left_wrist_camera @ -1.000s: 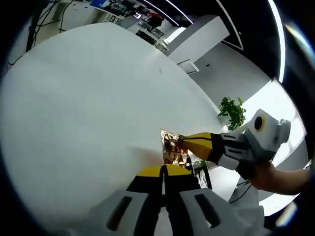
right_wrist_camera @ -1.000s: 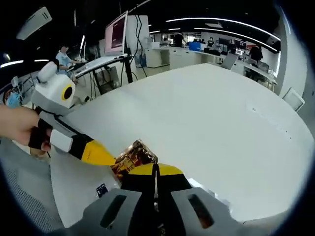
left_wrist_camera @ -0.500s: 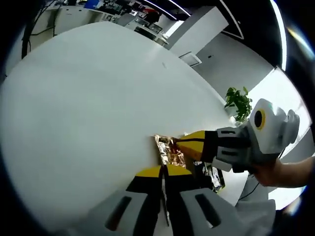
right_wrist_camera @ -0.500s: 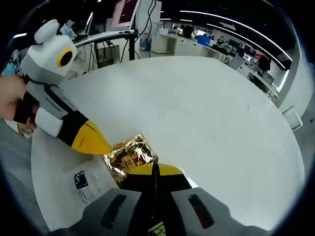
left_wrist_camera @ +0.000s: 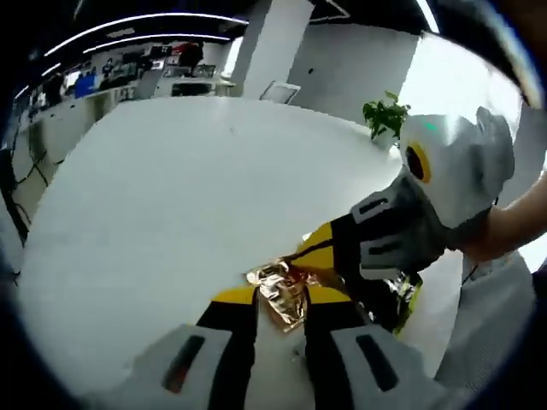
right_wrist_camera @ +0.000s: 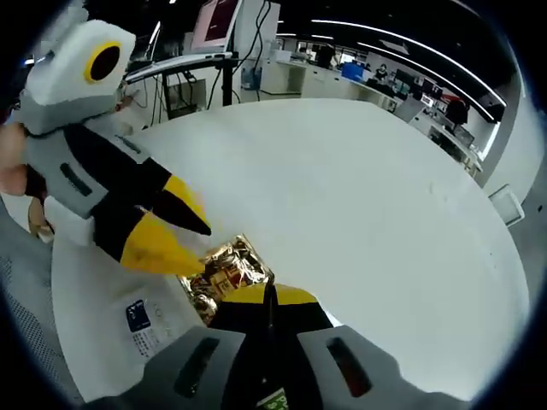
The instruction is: Arrange the skincare products in the storage area until every visible bottle or jar stands upright without overlapping.
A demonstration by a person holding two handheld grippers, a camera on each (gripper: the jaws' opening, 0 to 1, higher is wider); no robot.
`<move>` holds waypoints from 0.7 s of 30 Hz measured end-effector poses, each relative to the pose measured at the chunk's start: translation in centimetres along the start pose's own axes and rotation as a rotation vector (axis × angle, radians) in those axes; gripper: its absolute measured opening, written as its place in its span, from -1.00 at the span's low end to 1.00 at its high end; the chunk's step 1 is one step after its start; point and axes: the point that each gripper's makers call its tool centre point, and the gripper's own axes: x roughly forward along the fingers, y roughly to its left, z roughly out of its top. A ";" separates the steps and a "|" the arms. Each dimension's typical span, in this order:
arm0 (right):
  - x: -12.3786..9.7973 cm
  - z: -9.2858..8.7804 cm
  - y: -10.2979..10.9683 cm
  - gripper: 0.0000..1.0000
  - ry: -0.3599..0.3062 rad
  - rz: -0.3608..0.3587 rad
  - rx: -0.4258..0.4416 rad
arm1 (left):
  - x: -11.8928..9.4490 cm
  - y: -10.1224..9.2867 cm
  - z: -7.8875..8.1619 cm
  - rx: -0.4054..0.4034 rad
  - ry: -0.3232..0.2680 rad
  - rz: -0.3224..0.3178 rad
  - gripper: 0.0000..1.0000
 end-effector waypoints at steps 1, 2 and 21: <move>0.0 0.0 0.0 -0.98 -0.001 -0.001 0.001 | 0.3 -0.3 0.0 0.031 0.016 -0.005 -0.57; 0.0 0.0 0.0 -0.98 -0.002 -0.001 0.001 | 0.8 -0.5 -0.1 0.087 0.045 0.003 -0.53; -2.4 2.4 -0.5 -0.49 -0.132 -0.070 -0.212 | 2.1 0.8 -0.9 0.217 0.122 0.041 -0.41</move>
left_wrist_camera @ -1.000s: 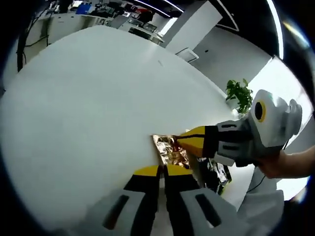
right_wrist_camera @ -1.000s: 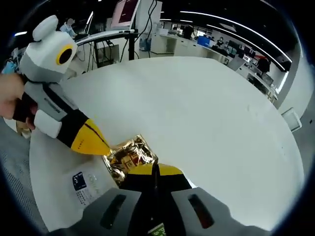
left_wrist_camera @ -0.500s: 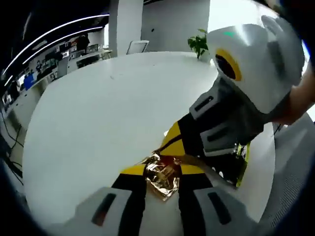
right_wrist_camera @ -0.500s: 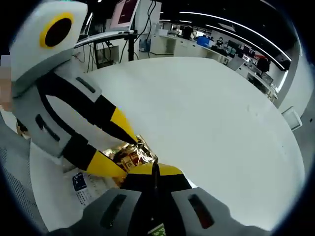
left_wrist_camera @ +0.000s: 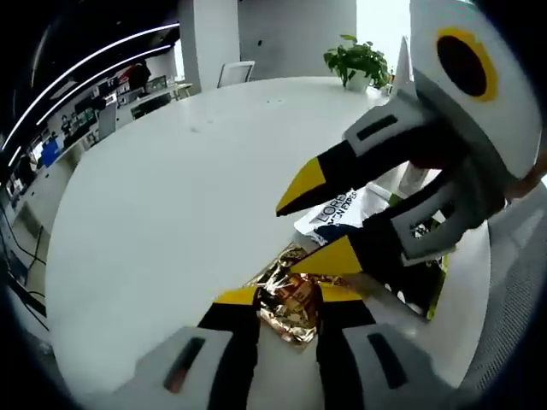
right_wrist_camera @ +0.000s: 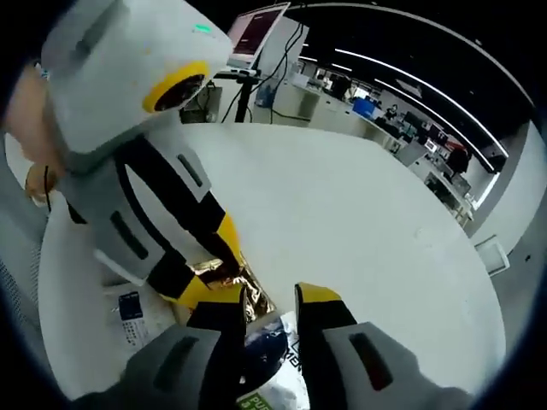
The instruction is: Arrange the skincare products in the storage area until every visible bottle or jar stands upright without overlapping.
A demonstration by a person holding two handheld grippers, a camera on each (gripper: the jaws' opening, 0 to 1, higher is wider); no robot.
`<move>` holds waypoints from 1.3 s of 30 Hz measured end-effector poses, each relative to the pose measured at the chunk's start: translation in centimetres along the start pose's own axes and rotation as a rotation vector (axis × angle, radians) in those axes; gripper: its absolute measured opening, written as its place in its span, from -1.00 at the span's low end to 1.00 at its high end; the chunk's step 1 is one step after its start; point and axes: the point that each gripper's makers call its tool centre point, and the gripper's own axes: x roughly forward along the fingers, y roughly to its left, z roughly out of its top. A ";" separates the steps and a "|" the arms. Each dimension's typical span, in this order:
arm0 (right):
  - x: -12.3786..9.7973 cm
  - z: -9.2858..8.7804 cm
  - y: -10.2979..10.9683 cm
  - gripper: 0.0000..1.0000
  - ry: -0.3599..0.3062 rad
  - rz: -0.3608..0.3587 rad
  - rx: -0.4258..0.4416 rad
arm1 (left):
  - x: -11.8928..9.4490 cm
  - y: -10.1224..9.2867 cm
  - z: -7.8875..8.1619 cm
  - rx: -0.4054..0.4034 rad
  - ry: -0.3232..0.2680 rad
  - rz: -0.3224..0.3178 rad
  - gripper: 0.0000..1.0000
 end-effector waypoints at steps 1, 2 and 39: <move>-0.4 0.0 0.0 -0.45 -0.003 -0.003 0.002 | 0.1 0.0 0.0 0.000 0.001 0.000 -0.41; -0.7 0.0 -0.1 -0.38 -0.005 -0.009 0.007 | 0.1 0.0 0.0 0.001 0.001 -0.001 -0.41; -11.3 2.0 1.9 0.95 -0.181 -0.031 -0.012 | -4.0 -1.8 3.1 -0.038 -0.051 0.032 0.14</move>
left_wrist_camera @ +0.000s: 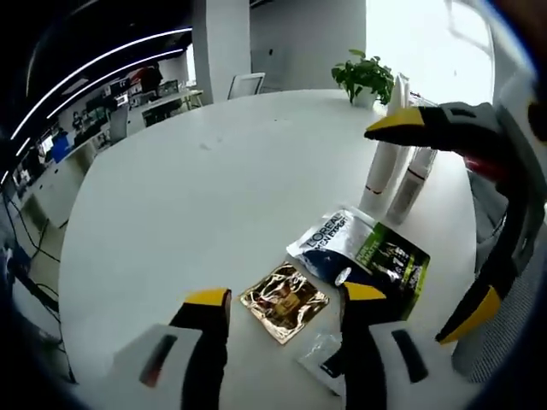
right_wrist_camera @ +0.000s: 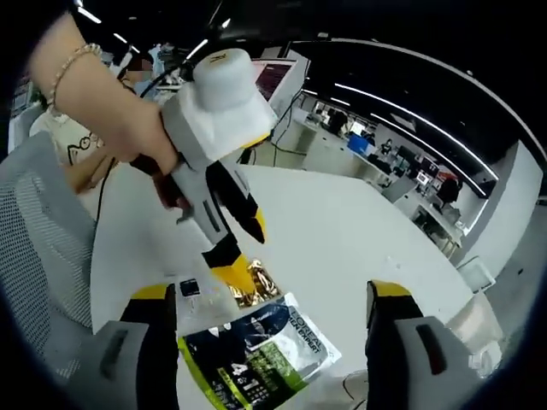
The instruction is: Arrange the skincare products in the storage area until every visible bottle or jar stands upright without overlapping.
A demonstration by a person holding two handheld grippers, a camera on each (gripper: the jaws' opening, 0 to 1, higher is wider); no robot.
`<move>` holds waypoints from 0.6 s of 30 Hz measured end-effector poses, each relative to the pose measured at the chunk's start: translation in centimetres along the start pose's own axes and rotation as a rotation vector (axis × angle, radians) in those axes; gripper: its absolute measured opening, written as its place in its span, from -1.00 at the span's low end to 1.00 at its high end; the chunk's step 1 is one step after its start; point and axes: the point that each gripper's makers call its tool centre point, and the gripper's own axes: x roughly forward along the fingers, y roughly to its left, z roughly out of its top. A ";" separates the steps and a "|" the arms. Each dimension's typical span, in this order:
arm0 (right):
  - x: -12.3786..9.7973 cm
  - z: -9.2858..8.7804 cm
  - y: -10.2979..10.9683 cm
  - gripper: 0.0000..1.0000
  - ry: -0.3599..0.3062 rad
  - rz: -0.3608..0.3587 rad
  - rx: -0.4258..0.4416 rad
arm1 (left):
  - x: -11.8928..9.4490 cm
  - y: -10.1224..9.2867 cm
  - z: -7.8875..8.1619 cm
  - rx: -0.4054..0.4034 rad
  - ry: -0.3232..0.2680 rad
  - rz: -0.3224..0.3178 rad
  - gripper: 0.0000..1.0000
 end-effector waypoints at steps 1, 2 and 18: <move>-0.7 0.1 0.1 0.99 -0.001 -0.007 0.001 | 0.0 0.0 -0.2 -0.003 -0.003 0.005 0.19; -1.1 0.2 0.2 0.99 -0.004 -0.014 0.002 | -0.2 -0.1 -0.4 -0.009 -0.005 0.010 0.23; -11.8 -5.0 -2.2 0.99 -0.027 -0.231 0.360 | -7.9 -1.3 -2.7 -0.083 -0.073 0.114 0.98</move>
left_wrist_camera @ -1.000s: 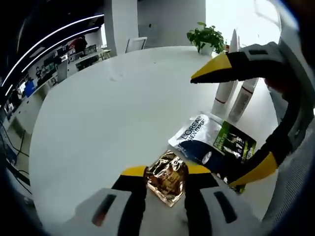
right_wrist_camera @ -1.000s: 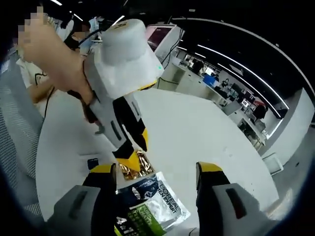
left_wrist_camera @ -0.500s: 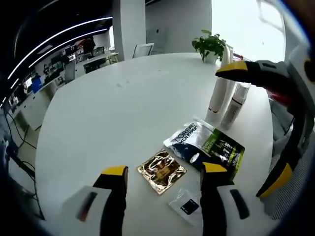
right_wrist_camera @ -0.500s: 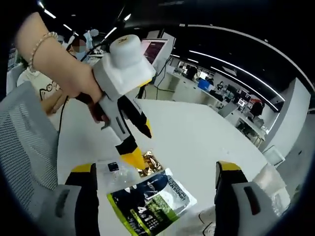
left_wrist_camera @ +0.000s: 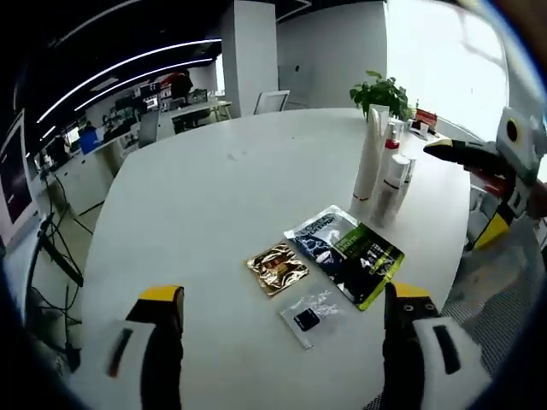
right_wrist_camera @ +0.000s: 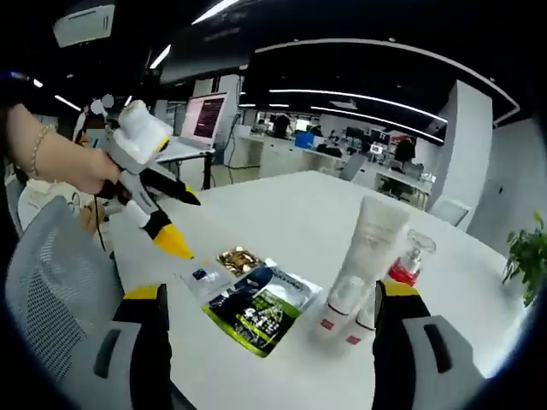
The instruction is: Arrange the skincare products in the storage area until every visible bottle or jar stands upright without overlapping.
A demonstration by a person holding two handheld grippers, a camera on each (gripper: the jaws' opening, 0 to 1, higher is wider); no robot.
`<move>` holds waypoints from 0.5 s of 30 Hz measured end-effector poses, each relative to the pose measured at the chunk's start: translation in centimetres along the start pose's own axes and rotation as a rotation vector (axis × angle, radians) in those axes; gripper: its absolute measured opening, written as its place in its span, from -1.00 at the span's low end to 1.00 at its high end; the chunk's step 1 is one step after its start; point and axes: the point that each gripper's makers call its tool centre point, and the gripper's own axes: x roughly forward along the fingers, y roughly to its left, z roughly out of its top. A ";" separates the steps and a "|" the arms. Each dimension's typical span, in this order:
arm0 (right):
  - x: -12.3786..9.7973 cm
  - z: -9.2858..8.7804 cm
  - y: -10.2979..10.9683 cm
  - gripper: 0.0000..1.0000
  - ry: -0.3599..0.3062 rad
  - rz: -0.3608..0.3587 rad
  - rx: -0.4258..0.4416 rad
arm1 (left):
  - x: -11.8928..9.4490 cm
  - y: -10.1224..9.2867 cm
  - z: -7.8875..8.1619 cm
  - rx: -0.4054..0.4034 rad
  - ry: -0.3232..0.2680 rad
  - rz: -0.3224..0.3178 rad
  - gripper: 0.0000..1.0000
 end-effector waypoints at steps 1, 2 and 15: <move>-0.5 0.0 -0.7 0.99 -0.017 -0.014 0.000 | -0.2 0.2 -0.4 -0.007 -0.002 0.007 0.98; -1.0 -0.2 -1.0 0.99 -0.018 -0.021 0.002 | -0.6 0.3 -0.7 -0.013 -0.007 0.010 0.98; -3.7 -1.2 -4.3 0.99 -0.045 -0.159 0.141 | -6.7 0.0 -1.8 -0.043 -0.086 0.079 0.98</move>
